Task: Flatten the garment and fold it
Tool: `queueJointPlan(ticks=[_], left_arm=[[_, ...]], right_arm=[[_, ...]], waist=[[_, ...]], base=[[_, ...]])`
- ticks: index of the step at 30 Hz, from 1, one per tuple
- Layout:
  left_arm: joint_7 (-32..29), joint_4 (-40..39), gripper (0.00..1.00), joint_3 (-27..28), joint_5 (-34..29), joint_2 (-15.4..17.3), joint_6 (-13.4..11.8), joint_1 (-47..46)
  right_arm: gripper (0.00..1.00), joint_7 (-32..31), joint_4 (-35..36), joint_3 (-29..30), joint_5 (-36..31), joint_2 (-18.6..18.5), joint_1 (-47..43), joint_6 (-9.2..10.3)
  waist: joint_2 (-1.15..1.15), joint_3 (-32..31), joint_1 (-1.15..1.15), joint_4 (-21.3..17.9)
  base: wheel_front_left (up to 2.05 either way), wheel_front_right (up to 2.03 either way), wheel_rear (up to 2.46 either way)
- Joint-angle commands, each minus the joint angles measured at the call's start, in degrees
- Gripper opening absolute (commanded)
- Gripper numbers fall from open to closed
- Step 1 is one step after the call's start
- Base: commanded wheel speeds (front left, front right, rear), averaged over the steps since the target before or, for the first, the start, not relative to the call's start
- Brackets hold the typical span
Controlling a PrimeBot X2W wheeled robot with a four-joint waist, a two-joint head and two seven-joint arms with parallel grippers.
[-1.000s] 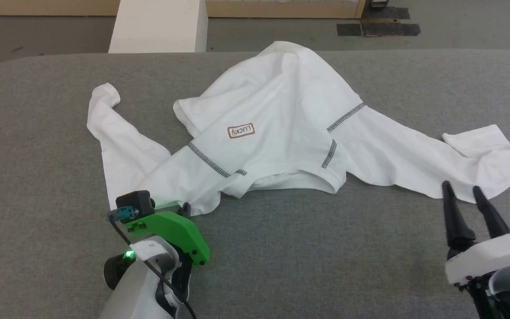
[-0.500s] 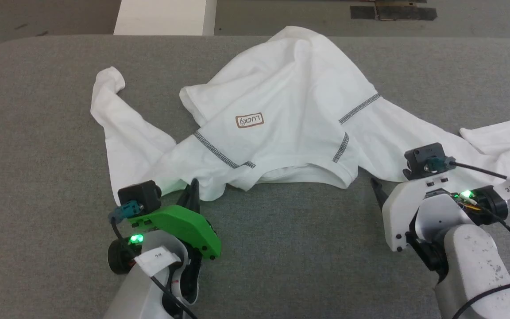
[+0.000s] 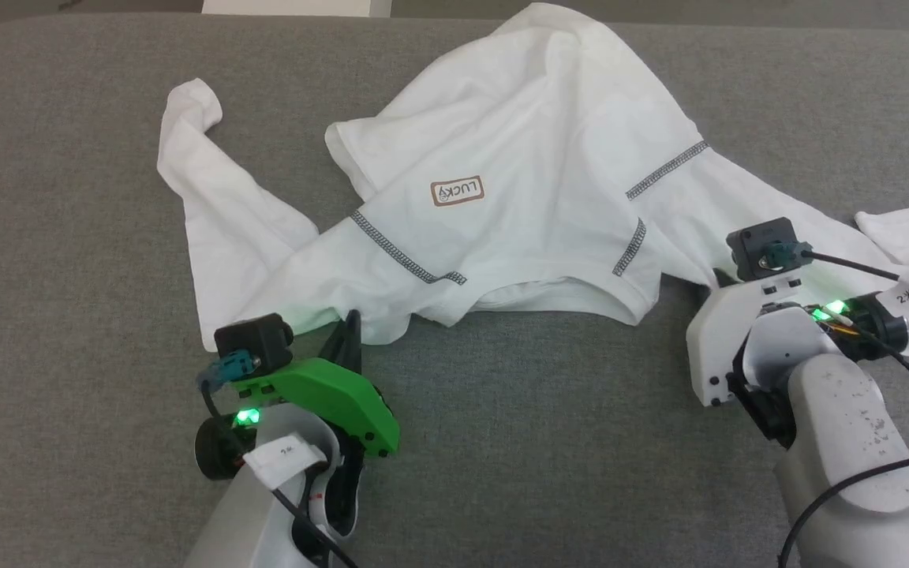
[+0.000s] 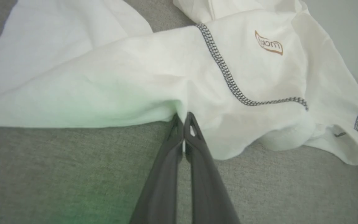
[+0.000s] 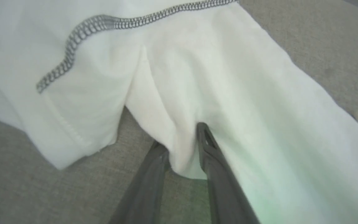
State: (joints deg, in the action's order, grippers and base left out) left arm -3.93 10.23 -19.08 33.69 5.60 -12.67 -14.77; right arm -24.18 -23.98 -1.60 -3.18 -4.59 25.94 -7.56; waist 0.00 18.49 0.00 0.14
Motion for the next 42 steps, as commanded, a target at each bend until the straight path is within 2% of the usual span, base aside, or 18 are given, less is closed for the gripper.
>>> queueJointPlan(ticks=[1, 6, 11, 15, 18, 22, 27, 33, 42], left_arm=[[0.5, -0.3, 0.0, 0.2, -0.3, 0.5, 0.0, -0.9], [3.0, -2.6, 0.0, 0.6, -0.1, 1.0, 1.6, -1.5], [3.9, -8.0, 0.0, 1.7, -0.3, 3.6, 3.8, -4.3], [1.8, -12.5, 0.0, 3.0, -1.4, 7.7, 5.4, -9.8], [-1.2, -14.9, 0.0, 3.5, -2.3, 10.6, 6.5, -15.7], [-5.0, -15.5, 0.0, 5.2, -1.5, 12.8, 8.0, -25.9], [-6.9, -13.5, 0.0, 7.0, -0.9, 14.6, 9.1, -34.5], [-9.4, -9.2, 0.0, 6.5, -2.0, 16.0, 9.8, -43.0], [-12.2, 2.6, 0.0, 2.0, -7.5, 18.4, 12.0, -53.6]], right_arm=[[0.0, 0.1, -1.5, -0.6, 0.8, -0.5, -0.2, 0.08], [0.0, 0.9, 1.5, -3.8, 6.9, -3.2, 0.0, 0.08], [0.0, -2.1, 11.7, -5.1, 17.8, -8.3, 0.6, 0.08], [0.0, -6.2, 20.4, -2.8, 26.8, -12.4, 2.3, 0.08], [0.0, -9.7, 25.6, -1.8, 30.9, -15.5, 4.7, 0.08], [0.0, -15.4, 30.2, -1.3, 36.4, -18.0, 11.5, 0.08], [0.0, -18.7, 30.8, -0.6, 39.0, -19.8, 19.4, 0.08], [0.0, -20.5, 28.7, -1.5, 38.0, -21.5, 27.5, 0.08], [0.0, -23.2, 21.3, -5.1, 37.6, -22.0, 38.2, 0.08]], waist=[[0.0, -0.4, 0.0, -0.2], [0.0, -3.3, 0.0, -0.8], [0.0, -7.7, 0.0, -1.5], [0.0, -11.8, 0.0, -1.9], [0.0, -15.0, 0.0, -2.1], [0.0, -18.6, 0.0, -3.0], [0.0, -20.2, 0.0, -3.7], [0.0, -20.1, 0.0, -3.7], [0.0, -12.9, 0.0, -4.0]], base=[[0.0, 0.0, 0.0], [0.0, 0.0, 0.0], [0.0, 0.0, 0.0], [0.0, 0.0, 0.0], [0.0, 0.0, 0.0], [0.0, 0.0, 0.0], [0.0, 0.0, 0.0], [0.0, 0.0, 0.0], [0.0, 0.0, 0.0]])
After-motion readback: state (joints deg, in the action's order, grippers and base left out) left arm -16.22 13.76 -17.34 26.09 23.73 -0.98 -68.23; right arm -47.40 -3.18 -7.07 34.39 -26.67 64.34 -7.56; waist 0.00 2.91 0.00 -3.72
